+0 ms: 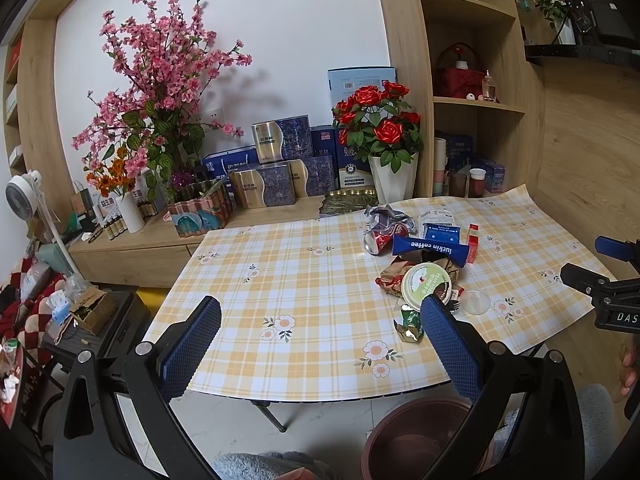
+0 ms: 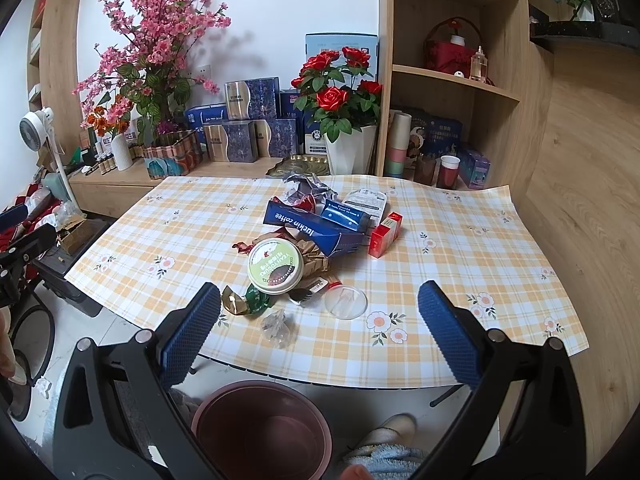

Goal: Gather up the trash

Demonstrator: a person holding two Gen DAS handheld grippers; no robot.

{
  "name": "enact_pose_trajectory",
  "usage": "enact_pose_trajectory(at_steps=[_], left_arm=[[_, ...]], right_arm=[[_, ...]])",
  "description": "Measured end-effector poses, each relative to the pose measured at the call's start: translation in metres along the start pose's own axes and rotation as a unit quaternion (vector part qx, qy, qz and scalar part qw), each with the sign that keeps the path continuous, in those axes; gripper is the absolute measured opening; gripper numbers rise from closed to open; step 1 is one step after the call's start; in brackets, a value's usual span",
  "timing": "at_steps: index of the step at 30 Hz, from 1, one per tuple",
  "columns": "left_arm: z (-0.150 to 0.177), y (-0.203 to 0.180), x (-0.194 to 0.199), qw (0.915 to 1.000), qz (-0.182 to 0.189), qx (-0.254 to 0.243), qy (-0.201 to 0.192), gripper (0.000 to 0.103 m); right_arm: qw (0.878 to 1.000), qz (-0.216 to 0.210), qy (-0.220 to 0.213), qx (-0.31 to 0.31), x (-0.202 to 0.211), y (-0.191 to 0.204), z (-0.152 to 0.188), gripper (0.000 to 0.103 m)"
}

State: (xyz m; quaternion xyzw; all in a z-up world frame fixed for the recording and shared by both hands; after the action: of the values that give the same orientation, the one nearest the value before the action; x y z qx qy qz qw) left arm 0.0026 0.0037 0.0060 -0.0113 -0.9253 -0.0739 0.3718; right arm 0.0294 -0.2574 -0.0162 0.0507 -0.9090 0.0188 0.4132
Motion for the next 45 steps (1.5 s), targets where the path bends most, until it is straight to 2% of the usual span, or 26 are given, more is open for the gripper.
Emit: enact_pose_trajectory(at_steps=[12, 16, 19, 24, 25, 27, 29, 31, 35, 37, 42, 45], left_arm=[[0.001, 0.0, 0.0, 1.0, -0.003, 0.002, 0.003, 0.098], [0.004, -0.002, -0.008, 0.9999, -0.002, -0.016, -0.004, 0.098], [0.009, 0.002, -0.021, 1.0, 0.008, -0.006, 0.002, 0.098], [0.019, 0.003, -0.044, 0.9999, 0.003, -0.011, 0.011, 0.098], [0.021, 0.003, -0.051, 0.9997, 0.013, -0.014, 0.015, 0.098], [0.026, 0.003, -0.063, 0.9994, 0.016, -0.016, 0.025, 0.098], [0.03, 0.003, -0.074, 0.9992, 0.011, -0.015, 0.035, 0.098], [0.034, 0.004, -0.085, 0.9987, 0.022, -0.014, 0.044, 0.098], [0.04, 0.002, -0.099, 0.9989, 0.018, -0.019, 0.038, 0.098], [0.043, 0.002, -0.106, 0.9992, 0.008, -0.021, 0.033, 0.098], [0.045, 0.008, -0.135, 0.9965, 0.029, -0.008, 0.078, 0.098], [0.045, 0.01, -0.148, 0.9951, 0.031, -0.002, 0.094, 0.098]], right_arm=[[1.0, 0.004, 0.004, 0.001, -0.002, 0.0, 0.004, 0.097], [1.0, 0.012, 0.01, 0.0, -0.01, 0.002, 0.006, 0.097], [1.0, 0.017, 0.011, 0.005, -0.02, 0.004, 0.013, 0.097], [1.0, 0.002, 0.025, 0.009, -0.047, 0.005, 0.025, 0.097], [1.0, -0.001, 0.026, 0.01, -0.051, 0.006, 0.026, 0.097], [0.999, -0.023, 0.023, 0.027, -0.062, 0.012, 0.032, 0.097], [0.997, -0.042, 0.044, 0.042, -0.076, 0.019, 0.035, 0.097], [0.994, -0.055, 0.075, 0.051, -0.092, 0.024, 0.034, 0.097], [0.991, -0.022, 0.111, 0.07, -0.129, 0.034, 0.032, 0.097], [0.989, -0.039, 0.124, 0.074, -0.144, 0.037, 0.032, 0.097], [0.985, -0.075, 0.137, 0.076, -0.183, 0.042, 0.027, 0.097], [0.983, -0.078, 0.143, 0.088, -0.199, 0.046, 0.024, 0.097]])
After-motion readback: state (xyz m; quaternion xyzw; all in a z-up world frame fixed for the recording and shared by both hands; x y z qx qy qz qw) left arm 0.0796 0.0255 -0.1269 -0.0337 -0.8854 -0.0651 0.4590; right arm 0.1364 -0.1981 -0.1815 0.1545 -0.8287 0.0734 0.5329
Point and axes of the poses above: each gripper's, at about its wrist camera, not at the fingertips, and x roughly against the way its jaws point, y to its left, z to its underside, the point moved 1 cm from there along -x, roughly the way its jaws point, and after that the axes turned 15 degrees about y, right-handed, at the moved point
